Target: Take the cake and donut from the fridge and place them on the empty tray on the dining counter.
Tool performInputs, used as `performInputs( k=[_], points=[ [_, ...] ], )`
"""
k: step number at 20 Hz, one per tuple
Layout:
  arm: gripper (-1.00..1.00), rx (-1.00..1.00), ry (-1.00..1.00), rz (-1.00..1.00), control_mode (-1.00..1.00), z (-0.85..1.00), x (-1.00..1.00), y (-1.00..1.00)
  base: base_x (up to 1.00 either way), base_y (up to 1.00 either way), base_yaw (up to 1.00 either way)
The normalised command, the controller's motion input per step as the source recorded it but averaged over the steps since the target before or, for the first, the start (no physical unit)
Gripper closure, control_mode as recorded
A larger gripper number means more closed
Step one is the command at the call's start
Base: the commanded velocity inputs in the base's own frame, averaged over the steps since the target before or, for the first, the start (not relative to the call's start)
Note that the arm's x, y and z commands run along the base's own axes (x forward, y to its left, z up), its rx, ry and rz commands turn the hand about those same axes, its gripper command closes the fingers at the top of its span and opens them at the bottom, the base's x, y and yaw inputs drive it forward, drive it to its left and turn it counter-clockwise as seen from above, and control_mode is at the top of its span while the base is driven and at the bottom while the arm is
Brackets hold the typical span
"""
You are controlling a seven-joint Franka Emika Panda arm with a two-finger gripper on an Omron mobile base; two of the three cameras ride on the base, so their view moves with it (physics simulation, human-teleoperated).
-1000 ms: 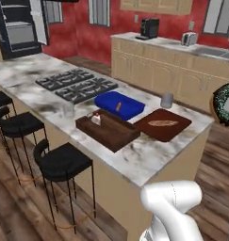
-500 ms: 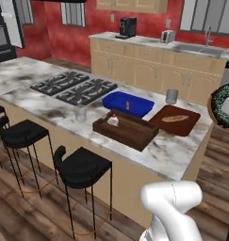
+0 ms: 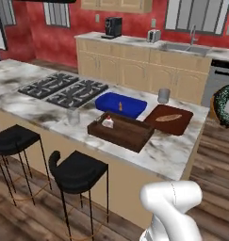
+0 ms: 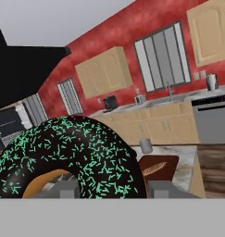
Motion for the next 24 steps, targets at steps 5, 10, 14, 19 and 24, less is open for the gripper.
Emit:
performInputs(
  k=[5,10,14,19,24],
  points=[
    [1.0,0.0,0.0,0.0,1.0,0.0,0.0,0.0,0.73,0.87,-0.68],
    [1.0,0.0,0.0,0.0,1.0,0.0,0.0,0.0,0.59,1.0,-0.42],
    [1.0,0.0,0.0,0.0,1.0,0.0,0.0,0.0,0.64,1.0,-0.34],
    [1.0,0.0,0.0,0.0,1.0,0.0,0.0,0.0,-0.04,1.0,-0.18],
    [1.0,0.0,0.0,0.0,1.0,0.0,0.0,0.0,-0.21,1.0,-0.12]
  ],
)
